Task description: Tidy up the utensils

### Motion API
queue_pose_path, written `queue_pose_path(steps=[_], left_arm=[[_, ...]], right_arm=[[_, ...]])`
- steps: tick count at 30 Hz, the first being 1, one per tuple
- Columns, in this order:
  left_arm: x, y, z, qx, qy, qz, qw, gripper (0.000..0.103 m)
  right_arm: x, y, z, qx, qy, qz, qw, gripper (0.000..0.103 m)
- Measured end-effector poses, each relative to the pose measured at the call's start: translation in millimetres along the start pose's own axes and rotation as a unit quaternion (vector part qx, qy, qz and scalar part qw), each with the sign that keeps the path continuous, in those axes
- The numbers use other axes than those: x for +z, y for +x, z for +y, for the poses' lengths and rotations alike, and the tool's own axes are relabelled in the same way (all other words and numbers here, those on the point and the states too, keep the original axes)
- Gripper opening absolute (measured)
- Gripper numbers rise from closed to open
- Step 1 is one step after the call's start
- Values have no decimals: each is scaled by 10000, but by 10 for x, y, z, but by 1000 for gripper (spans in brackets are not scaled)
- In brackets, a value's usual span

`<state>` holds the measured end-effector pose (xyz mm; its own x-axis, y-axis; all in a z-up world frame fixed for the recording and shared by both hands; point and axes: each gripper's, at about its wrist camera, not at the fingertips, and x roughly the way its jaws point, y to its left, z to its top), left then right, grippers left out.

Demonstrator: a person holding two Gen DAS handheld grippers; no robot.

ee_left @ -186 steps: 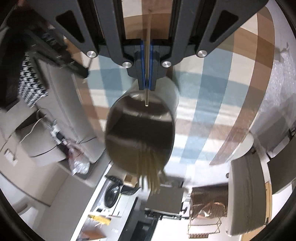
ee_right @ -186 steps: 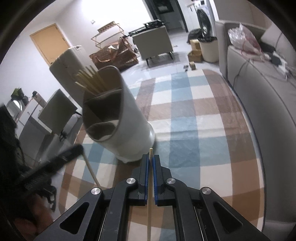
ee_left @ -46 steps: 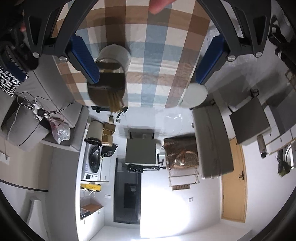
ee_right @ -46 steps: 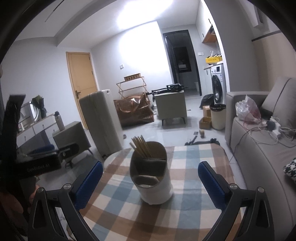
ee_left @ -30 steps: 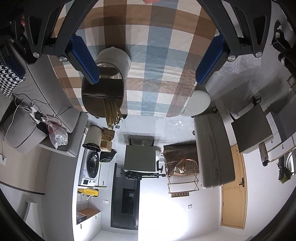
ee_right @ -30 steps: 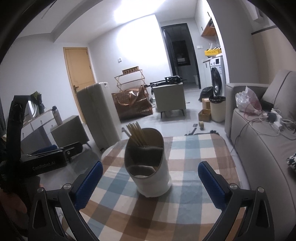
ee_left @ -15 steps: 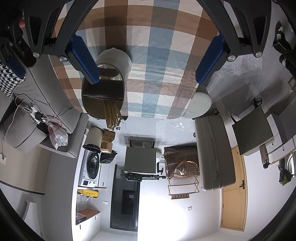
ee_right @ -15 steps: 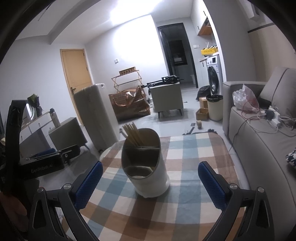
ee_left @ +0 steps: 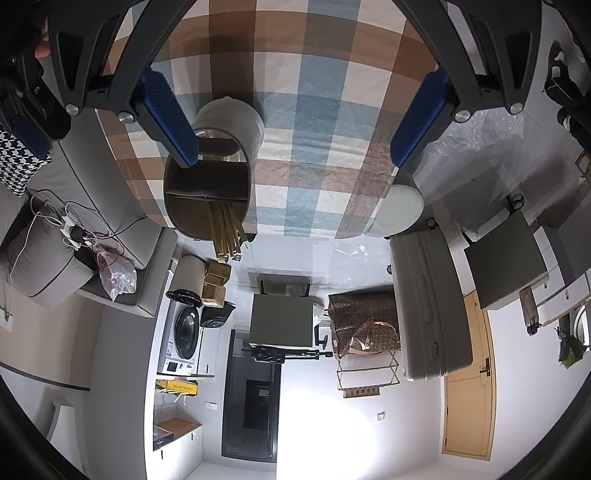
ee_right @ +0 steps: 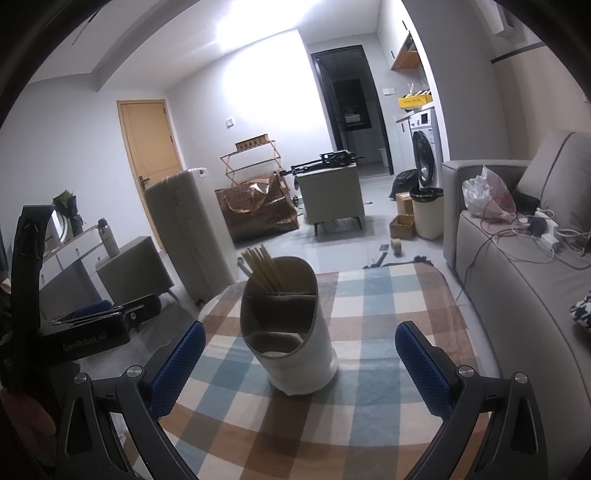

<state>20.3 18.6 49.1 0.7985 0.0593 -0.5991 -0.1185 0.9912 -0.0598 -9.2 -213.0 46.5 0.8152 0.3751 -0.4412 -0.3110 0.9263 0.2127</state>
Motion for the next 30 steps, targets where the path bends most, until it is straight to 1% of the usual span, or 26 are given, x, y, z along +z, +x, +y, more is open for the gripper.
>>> queue_pose_path(steps=[30], left_arm=[[-26, 0, -19, -18, 16, 7, 10000, 101]], right_arm=[[27, -16, 5, -12, 43, 12, 10000, 103]])
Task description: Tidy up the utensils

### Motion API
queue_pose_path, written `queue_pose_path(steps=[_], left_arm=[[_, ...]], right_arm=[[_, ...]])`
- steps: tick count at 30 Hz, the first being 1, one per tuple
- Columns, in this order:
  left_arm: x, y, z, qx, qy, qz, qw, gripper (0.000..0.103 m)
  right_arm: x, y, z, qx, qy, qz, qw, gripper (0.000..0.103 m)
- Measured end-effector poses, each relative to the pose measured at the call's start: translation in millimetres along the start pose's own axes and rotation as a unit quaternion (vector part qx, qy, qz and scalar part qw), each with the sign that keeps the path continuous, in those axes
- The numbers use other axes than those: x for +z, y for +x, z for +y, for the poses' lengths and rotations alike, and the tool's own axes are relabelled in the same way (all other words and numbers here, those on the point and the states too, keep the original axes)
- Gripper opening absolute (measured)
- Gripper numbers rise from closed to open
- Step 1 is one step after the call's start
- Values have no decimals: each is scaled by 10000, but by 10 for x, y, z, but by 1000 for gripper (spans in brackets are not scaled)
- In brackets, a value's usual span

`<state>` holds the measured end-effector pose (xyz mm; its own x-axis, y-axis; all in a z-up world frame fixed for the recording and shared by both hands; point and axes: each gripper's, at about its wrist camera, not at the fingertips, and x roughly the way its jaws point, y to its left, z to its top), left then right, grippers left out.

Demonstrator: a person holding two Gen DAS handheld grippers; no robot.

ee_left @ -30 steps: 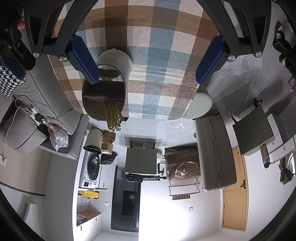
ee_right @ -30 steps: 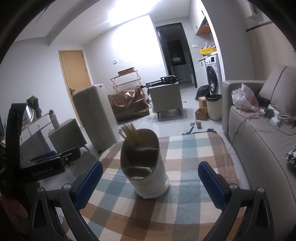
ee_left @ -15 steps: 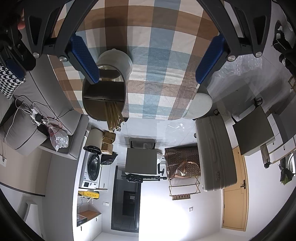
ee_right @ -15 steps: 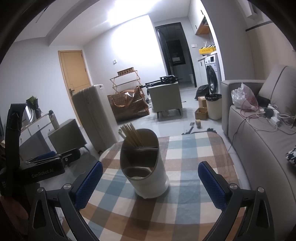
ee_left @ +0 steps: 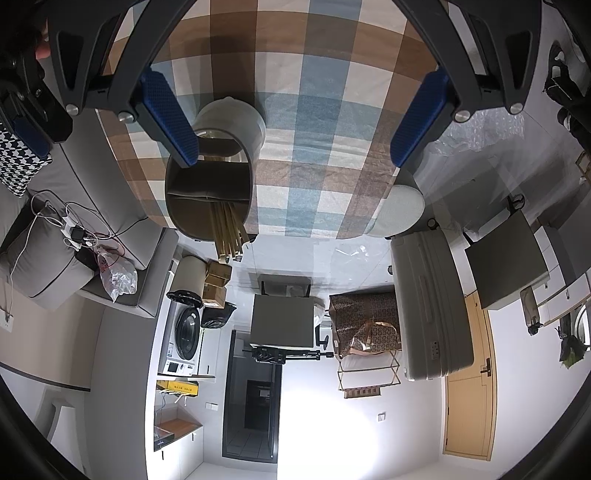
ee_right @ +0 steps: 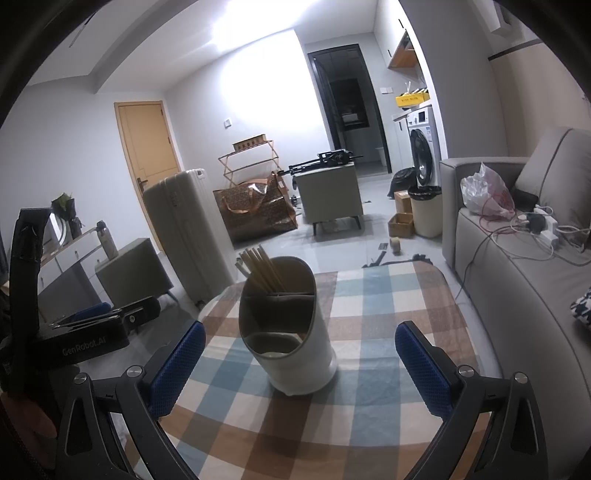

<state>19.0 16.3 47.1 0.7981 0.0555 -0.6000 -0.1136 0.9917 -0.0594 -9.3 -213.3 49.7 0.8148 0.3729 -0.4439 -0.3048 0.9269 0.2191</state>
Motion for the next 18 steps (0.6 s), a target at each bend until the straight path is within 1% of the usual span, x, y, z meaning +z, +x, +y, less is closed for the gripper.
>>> queue_pose_path(steps=[18], left_arm=[[0, -1, 2, -11, 0, 0, 10000, 101]], right_arm=[[8, -6, 1, -8, 5, -5, 10000, 103]])
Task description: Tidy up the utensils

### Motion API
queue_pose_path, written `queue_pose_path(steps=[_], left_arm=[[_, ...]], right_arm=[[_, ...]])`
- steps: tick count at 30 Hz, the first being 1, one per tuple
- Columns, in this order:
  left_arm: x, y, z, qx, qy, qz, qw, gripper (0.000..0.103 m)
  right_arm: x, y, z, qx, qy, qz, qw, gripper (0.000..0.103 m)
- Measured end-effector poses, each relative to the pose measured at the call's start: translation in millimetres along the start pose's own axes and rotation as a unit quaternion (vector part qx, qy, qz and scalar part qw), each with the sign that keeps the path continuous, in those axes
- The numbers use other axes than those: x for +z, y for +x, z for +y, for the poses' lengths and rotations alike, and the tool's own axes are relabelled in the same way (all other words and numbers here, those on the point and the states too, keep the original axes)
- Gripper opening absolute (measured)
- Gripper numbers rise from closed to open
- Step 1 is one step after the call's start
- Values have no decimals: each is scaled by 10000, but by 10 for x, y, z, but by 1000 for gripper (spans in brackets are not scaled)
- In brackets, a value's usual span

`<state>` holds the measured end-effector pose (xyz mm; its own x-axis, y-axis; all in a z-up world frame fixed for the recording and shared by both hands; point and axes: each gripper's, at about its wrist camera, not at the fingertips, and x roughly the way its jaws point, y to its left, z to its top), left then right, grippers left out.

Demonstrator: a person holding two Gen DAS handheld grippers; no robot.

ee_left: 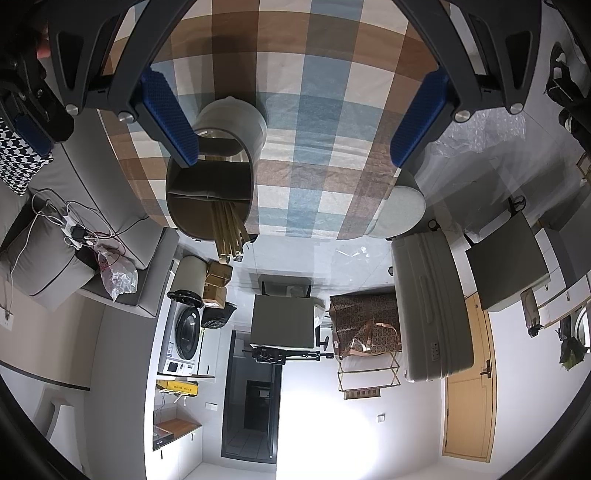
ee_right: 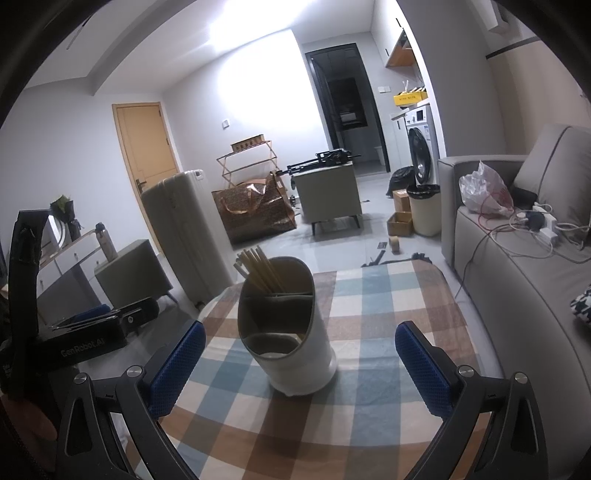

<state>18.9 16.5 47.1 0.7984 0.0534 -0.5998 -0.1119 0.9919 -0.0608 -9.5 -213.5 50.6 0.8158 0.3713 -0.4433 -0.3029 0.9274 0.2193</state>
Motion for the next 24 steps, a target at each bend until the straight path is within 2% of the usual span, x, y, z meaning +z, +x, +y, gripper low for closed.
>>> queue_pose_path(steps=[24], left_arm=[[5, 26, 5, 49, -78, 66, 9999, 101]], right_arm=[[-10, 4, 8, -17, 30, 18, 10000, 103]])
